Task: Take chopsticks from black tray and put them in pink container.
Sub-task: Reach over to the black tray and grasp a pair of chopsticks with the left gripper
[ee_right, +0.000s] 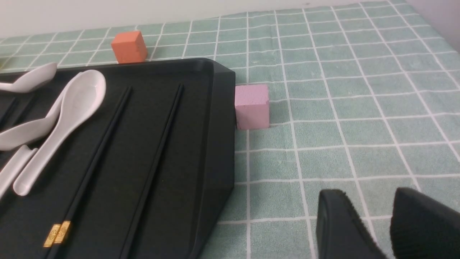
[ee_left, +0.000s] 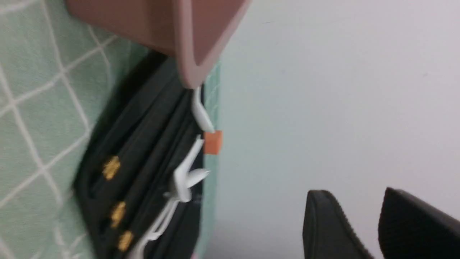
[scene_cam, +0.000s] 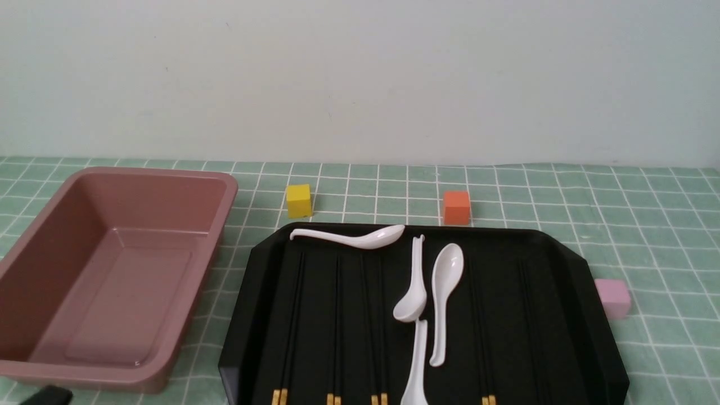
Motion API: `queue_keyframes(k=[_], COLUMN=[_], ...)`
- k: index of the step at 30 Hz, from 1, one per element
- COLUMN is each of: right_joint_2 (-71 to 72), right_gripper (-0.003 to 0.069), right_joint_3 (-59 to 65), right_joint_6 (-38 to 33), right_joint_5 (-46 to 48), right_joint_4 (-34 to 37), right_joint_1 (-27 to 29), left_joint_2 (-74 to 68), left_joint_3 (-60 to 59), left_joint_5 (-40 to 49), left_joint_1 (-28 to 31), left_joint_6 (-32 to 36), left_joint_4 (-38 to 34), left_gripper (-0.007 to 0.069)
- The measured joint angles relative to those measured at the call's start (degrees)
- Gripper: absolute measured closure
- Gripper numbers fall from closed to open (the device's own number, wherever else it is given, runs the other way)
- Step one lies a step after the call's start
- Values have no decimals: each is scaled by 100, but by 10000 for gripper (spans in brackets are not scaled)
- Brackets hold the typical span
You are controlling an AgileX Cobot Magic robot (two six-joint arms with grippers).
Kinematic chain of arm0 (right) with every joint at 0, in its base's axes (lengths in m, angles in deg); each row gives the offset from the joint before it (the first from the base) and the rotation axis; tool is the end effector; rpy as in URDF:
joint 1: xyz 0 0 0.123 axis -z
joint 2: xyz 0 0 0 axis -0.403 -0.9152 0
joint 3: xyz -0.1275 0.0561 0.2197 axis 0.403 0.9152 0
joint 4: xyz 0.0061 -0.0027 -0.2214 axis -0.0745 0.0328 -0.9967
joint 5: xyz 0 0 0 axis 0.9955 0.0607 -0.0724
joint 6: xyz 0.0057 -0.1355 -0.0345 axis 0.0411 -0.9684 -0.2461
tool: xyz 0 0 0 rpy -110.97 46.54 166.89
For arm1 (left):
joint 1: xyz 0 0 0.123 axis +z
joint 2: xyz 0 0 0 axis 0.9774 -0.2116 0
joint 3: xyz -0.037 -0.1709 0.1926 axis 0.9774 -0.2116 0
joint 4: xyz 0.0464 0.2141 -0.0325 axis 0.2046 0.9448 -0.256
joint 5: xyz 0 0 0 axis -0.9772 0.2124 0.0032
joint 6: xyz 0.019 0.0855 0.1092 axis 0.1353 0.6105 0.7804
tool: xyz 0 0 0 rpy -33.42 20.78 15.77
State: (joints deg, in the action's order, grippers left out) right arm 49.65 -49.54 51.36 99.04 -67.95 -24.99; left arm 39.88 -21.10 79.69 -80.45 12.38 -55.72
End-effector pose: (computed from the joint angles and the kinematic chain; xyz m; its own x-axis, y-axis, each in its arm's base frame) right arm 0.0940 -0.0026 0.1610 -0.2801 0.1565 -0.9471 0.0558 0.9876 0.1467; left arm 0.0958 -0.0317 0.1893 -0.2265 -0.9618 0.1537 -0.0997 -0.1341 -0.9859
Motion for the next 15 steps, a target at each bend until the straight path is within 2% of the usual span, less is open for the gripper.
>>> queue_keyframes(k=[3,5,11,13,15], right_joint_2=[0,0,0,0,0], right_gripper=[420,420,420,420,420], right_joint_3=[0,0,0,0,0], right_joint_6=[0,0,0,0,0], right_joint_5=[0,0,0,0,0], right_joint_4=[0,0,0,0,0], right_joint_1=[0,0,0,0,0], left_joint_2=[0,0,-344,-920,-1894], left_joint_3=[31,283,1919,2489,2997], left_joint_5=[-728,-645,384,1022,2187], left_joint_1=[0,0,0,0,0], left_joint_6=[-17,73,1277,1560,1730], left_joint_4=[-449,-471,408,880,1536], left_gripper=[400,431,578,624,637])
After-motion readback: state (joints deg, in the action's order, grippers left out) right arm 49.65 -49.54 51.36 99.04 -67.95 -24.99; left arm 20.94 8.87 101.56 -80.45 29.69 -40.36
